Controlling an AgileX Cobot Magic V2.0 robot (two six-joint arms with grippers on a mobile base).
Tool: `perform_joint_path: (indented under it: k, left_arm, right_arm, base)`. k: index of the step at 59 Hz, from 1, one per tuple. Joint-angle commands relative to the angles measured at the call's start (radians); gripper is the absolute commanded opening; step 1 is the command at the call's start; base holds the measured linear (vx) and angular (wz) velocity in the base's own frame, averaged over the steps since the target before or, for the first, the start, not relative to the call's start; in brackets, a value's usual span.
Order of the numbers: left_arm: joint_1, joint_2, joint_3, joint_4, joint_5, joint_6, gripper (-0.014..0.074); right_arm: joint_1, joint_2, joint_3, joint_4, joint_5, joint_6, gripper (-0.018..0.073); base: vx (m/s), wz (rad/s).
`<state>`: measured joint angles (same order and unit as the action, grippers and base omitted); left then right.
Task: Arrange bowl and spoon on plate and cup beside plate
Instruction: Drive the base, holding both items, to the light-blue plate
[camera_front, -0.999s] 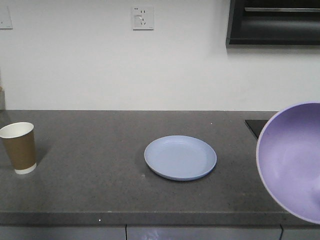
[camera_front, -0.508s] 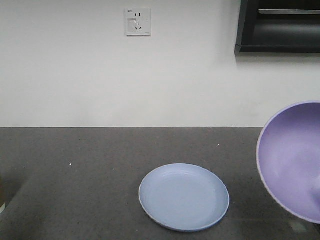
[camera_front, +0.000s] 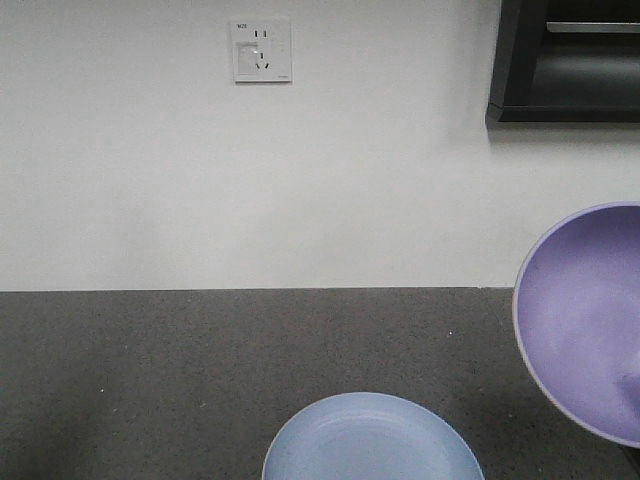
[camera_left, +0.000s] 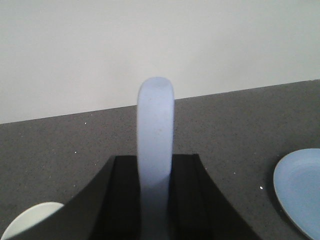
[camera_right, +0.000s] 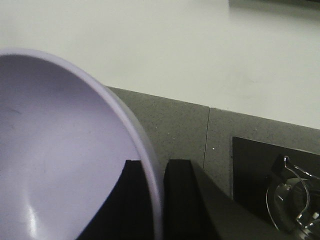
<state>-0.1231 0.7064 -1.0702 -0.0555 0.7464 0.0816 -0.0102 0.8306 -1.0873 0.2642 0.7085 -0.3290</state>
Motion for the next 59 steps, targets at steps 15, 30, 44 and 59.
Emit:
perform_joint_path:
  k: [15, 30, 44, 59]
  left_arm:
    - [-0.007, 0.003, -0.021, -0.010, -0.079, -0.001, -0.0006]
    - [-0.007, 0.003, -0.021, -0.010, -0.079, -0.001, -0.0006]
    - [-0.007, 0.003, -0.021, -0.010, -0.079, -0.001, -0.0006]
    - [-0.007, 0.003, -0.022, 0.022, -0.172, 0.033, -0.0006]
  right_arm:
    - [-0.002, -0.005, -0.028, 0.010, -0.086, -0.006, -0.0009]
    - [-0.002, -0.005, -0.028, 0.010, -0.086, -0.006, -0.0009]
    - [-0.002, -0.005, -0.028, 0.010, -0.086, -0.006, -0.0009]
    - [-0.002, -0.005, -0.028, 0.010, -0.086, -0.006, -0.0009]
  base:
    - [0.17, 0.00]
    - [0.09, 0.01]
    - [0.03, 0.00]
    - [0.00, 0.00]
